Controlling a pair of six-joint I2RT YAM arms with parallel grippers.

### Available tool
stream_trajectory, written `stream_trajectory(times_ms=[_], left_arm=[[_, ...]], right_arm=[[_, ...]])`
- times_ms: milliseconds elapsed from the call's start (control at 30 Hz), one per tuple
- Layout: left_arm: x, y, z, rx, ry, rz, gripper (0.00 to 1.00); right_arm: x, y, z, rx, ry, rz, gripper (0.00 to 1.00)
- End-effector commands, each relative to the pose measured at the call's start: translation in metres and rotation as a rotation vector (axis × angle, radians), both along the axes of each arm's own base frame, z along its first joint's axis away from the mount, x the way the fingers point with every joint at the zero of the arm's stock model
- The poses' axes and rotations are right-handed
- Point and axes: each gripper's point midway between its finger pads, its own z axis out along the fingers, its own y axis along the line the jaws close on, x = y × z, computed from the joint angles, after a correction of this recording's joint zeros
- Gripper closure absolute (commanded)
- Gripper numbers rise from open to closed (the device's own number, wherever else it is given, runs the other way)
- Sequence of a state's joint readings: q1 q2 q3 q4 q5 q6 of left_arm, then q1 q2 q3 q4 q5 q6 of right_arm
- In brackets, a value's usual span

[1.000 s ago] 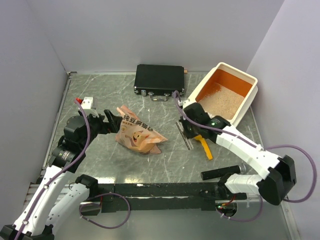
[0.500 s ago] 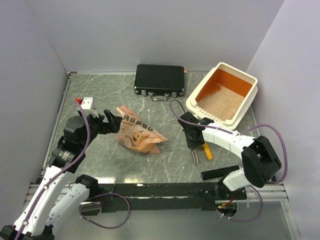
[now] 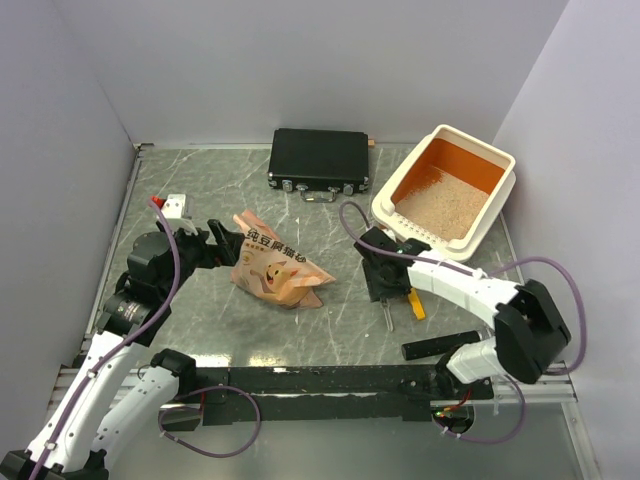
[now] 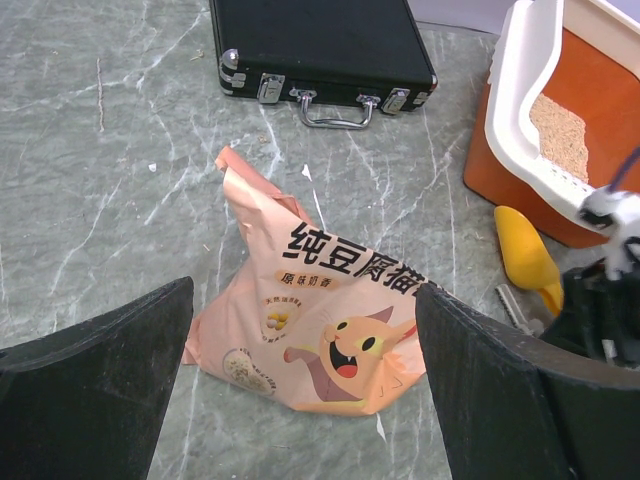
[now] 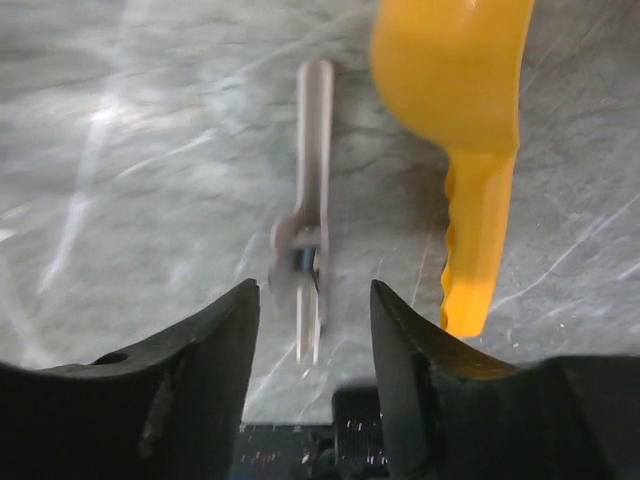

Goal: Fill the litter box with clean litter

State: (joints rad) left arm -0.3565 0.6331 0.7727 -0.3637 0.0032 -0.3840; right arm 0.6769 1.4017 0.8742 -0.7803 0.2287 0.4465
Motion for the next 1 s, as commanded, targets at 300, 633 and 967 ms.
stream_trajectory(times_ms=[300,633,967], left_arm=[[0.01,0.002,0.029,-0.06,0.016,0.06,0.03],[0.066,-0.007,-0.015,-0.023,0.234,0.055,0.03],[0.117,0.007,-0.04,-0.176,0.38,-0.121,0.03]], right_arm=[[0.021,0.108,0.156,0.589,-0.341,0.413,0.15],[0.047,0.137,0.168,0.69,-0.415,0.436,0.15],[0.026,0.123,0.148,0.698,-0.394,0.441,0.16]])
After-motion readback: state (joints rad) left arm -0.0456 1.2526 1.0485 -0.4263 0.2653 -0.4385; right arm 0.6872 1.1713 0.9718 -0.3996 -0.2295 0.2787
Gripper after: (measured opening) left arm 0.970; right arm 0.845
